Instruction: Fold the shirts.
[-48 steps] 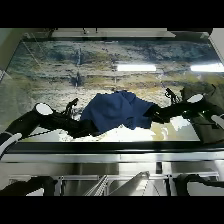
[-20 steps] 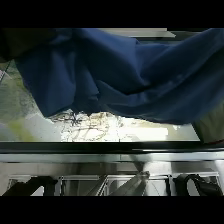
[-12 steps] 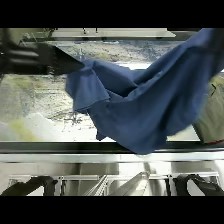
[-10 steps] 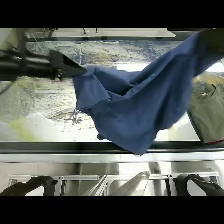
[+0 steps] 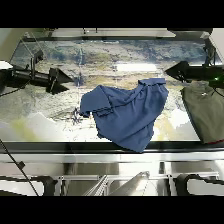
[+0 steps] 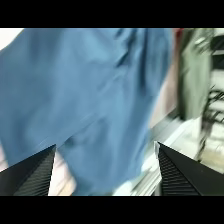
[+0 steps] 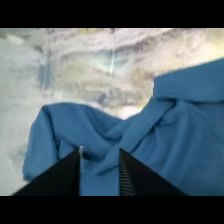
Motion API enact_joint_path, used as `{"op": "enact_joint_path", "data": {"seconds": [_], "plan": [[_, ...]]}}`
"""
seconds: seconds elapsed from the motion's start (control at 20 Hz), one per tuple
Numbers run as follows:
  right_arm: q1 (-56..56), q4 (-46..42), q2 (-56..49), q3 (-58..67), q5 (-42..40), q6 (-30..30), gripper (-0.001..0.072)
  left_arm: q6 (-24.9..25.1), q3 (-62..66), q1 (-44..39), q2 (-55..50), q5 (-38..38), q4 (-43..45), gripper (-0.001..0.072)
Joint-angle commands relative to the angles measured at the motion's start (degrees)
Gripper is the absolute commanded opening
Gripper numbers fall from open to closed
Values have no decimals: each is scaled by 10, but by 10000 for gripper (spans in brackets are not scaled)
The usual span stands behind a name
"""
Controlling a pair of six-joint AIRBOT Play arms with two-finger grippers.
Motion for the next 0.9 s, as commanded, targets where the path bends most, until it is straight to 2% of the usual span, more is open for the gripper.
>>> {"op": "enact_joint_path", "data": {"seconds": [0.0, 0.2, 0.35, 0.4, 0.5, 0.55, 0.7, 0.85], "plan": [[-27, -3, 8, -16, 154, 12, 14, -4, -21, 12, -9, -67, 111, 714], [-26, -29, 92, -173, 176, 20, 14, 4, -157, -30, 37, -58, 136, 714], [-25, -31, 180, -330, 135, 14, 15, 12, -223, -64, 63, 20, 135, 713], [-25, -34, 199, -369, 128, 14, 48, 12, -230, -76, 67, 52, 135, 714], [-25, -59, 217, -425, 119, 16, 493, 12, -232, -103, 67, 111, 134, 713], [-25, -74, 219, -443, 114, 16, 550, 12, -231, -116, 67, 142, 133, 713], [-25, -83, 219, -463, 91, 16, 549, 12, -216, -147, 66, 210, 131, 697], [-25, -78, 219, -463, 76, 16, 549, 12, -195, -164, 48, 210, 135, 696]]}}
